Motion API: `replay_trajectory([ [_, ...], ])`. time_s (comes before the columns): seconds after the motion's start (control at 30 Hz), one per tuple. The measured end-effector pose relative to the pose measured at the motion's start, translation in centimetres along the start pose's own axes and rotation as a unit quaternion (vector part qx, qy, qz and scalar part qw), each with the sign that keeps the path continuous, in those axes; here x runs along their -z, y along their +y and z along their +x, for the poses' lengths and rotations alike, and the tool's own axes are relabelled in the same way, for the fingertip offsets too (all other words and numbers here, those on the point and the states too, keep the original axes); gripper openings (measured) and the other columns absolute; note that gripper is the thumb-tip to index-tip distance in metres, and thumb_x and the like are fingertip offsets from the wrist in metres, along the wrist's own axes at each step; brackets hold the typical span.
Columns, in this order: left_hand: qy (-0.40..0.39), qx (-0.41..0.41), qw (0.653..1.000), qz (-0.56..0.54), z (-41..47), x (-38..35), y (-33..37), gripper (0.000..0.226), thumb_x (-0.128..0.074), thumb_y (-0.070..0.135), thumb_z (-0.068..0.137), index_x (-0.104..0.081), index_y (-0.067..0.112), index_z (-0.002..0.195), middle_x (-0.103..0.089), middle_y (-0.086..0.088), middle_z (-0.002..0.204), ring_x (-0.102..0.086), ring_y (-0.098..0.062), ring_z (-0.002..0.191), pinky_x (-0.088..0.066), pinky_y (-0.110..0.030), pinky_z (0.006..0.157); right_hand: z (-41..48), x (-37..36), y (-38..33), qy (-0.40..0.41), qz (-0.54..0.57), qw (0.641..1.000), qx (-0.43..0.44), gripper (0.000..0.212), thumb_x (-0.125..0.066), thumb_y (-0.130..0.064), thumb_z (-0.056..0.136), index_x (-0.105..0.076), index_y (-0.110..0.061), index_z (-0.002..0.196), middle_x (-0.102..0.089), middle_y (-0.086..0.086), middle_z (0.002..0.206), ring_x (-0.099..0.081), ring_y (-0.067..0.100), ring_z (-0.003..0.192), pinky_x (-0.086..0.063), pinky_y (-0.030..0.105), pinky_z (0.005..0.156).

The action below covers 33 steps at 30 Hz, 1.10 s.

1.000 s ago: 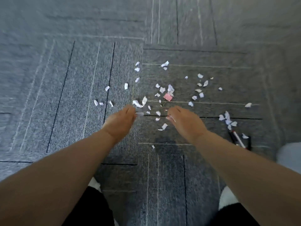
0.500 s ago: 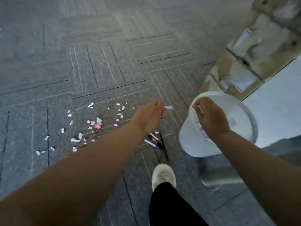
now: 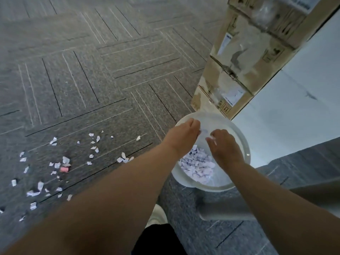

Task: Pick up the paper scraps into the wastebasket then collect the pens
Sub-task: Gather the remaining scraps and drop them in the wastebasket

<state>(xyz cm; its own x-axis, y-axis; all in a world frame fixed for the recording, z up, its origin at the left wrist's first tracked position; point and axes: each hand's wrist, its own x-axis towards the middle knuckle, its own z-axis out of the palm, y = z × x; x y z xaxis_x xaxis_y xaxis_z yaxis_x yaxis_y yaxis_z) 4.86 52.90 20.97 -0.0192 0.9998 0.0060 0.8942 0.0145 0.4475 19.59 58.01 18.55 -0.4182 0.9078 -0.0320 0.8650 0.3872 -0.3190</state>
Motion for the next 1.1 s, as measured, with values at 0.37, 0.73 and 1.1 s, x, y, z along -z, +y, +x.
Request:
replay_trajectory([
  [0.37, -0.226, -0.049, 0.958, 0.169, 1.7, -3.1, -1.2, 0.067, -0.021, 0.051, 0.096, 0.01, 0.02, 0.146, 0.018, -0.002, 0.154, 0.014, -0.017, 0.142, 0.01, -0.047, 0.112, -0.4, 0.7, 1.5, -0.141, -0.123, 0.982, -0.021, 0.068, -0.051, -0.037, 0.091, -0.013, -0.019, 0.145, -0.012, 0.006, 0.155, -0.02, 0.028, 0.138, -0.024, 0.042, 0.11],
  [0.73, -0.144, 0.074, 0.973, 0.165, -7.2, 3.5, -5.2, 0.063, -0.025, 0.044, 0.097, 0.009, 0.021, 0.146, 0.013, -0.002, 0.155, 0.012, -0.02, 0.142, 0.009, -0.051, 0.111, -2.5, 1.8, -4.9, -0.138, -0.129, 0.979, 0.079, 0.065, -0.048, -0.041, 0.092, -0.016, -0.021, 0.145, -0.019, 0.006, 0.153, -0.023, 0.028, 0.137, -0.022, 0.043, 0.111],
  [1.1, -0.076, 0.26, 0.951, 0.148, -25.9, 11.6, -17.6, 0.066, -0.029, 0.043, 0.096, 0.005, 0.018, 0.146, 0.007, -0.005, 0.156, 0.005, -0.022, 0.143, 0.0, -0.049, 0.114, -4.4, -2.0, -25.2, -0.173, -0.148, 0.936, 0.268, 0.063, -0.046, -0.035, 0.093, -0.018, -0.015, 0.145, -0.026, 0.015, 0.15, -0.027, 0.032, 0.134, -0.027, 0.043, 0.107],
])
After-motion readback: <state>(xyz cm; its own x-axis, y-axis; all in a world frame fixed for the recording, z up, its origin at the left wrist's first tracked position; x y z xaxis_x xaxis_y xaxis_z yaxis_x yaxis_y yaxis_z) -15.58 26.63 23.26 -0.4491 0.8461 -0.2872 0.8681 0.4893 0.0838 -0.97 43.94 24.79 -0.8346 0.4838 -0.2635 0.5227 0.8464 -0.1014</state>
